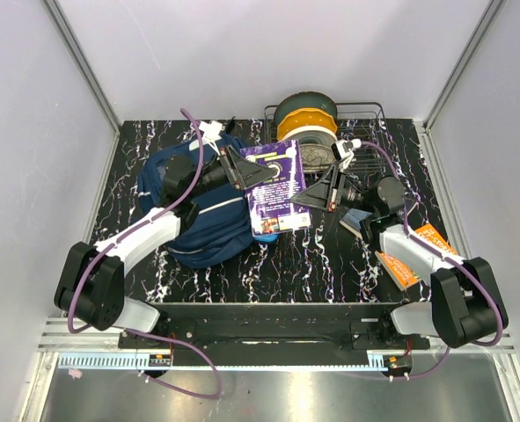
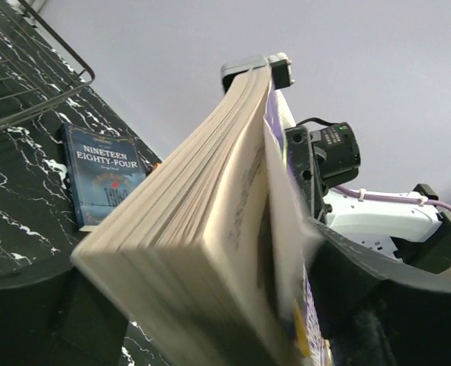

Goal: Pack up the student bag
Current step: Pick up the book from the center of the board.

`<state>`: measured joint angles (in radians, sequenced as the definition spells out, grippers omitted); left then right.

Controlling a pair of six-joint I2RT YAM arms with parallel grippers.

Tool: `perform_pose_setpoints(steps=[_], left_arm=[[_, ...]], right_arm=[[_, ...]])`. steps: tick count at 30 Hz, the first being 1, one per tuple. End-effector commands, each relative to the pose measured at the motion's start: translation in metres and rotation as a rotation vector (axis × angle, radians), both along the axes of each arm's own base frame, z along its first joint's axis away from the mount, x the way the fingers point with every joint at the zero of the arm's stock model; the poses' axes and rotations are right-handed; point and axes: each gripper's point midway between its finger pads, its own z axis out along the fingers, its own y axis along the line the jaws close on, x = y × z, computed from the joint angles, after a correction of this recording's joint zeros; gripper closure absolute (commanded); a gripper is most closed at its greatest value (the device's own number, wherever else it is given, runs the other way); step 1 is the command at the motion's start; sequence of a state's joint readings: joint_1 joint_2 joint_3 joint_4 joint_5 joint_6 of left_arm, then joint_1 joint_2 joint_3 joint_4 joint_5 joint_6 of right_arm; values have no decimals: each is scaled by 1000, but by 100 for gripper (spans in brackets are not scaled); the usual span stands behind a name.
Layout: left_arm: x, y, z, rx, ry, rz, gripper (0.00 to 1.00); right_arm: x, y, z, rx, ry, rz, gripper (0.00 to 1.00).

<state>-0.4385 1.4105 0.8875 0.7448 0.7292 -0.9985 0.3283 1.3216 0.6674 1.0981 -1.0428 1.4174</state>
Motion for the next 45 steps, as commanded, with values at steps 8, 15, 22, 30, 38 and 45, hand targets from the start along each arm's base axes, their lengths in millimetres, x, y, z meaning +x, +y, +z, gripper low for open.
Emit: perform_pose_setpoints(steps=[8,15,22,30,38,45], left_arm=[[-11,-1,20,-3,-109,-42,74],[-7,7,11,84,-121,37,100],[24,60,14,119,-45,462,100],[32,86,21,-78,118,588,100],[32,85,22,-140,164,572,100],[26,91,22,-164,183,589,100]], right_arm=[[0,6,-25,-233,-65,-34,100],[24,7,-31,-263,-8,-128,79],[42,2,-33,-248,37,-266,16],[30,-1,-56,-169,152,-394,7],[24,29,-48,-110,144,-375,6],[36,42,-58,-102,184,-404,6]])
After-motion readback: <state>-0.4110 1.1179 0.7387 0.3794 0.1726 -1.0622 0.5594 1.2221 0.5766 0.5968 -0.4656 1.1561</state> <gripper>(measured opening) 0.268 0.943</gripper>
